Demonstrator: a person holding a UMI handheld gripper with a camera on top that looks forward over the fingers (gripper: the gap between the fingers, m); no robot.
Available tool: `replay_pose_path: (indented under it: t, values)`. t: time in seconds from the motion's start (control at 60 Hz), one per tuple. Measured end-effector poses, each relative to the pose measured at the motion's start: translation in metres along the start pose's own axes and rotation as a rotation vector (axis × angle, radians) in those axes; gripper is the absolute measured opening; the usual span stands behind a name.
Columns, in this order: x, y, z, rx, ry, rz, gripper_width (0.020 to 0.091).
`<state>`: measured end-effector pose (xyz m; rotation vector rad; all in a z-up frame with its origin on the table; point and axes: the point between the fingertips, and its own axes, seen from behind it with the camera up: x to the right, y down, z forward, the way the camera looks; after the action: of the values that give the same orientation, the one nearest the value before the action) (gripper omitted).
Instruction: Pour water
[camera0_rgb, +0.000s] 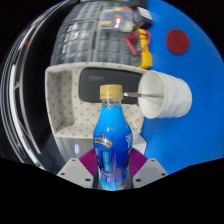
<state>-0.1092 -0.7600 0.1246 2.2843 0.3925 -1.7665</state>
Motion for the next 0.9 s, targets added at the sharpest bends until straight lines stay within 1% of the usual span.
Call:
replay_pose_path:
  t: [0.133,0.267,0.4,0.45,0.55,0.633,0.75,0.817,0.9]
  values:
    - [-0.004,-0.005,0.003,0.002,-0.022,0.209,0.0394]
    - [-0.009,-0.014,0.005,0.03,-0.046,0.386,0.0394]
    - [-0.009,-0.014,0.007,0.013,-0.046,0.461,0.0393]
    - [-0.006,-0.012,0.009,-0.002,-0.032,0.464,0.0394]
    - [-0.004,-0.01,0.007,-0.006,-0.024,0.435,0.0395]
    - [-0.009,-0.012,0.0,-0.009,-0.012,0.312,0.0396]
    - [-0.023,-0.018,-0.009,-0.035,0.022,-0.043,0.0394]
    - [-0.043,-0.034,-0.016,-0.02,0.033,-0.285,0.0396]
    - [-0.069,-0.07,-0.025,0.047,0.052,-0.544,0.0396]
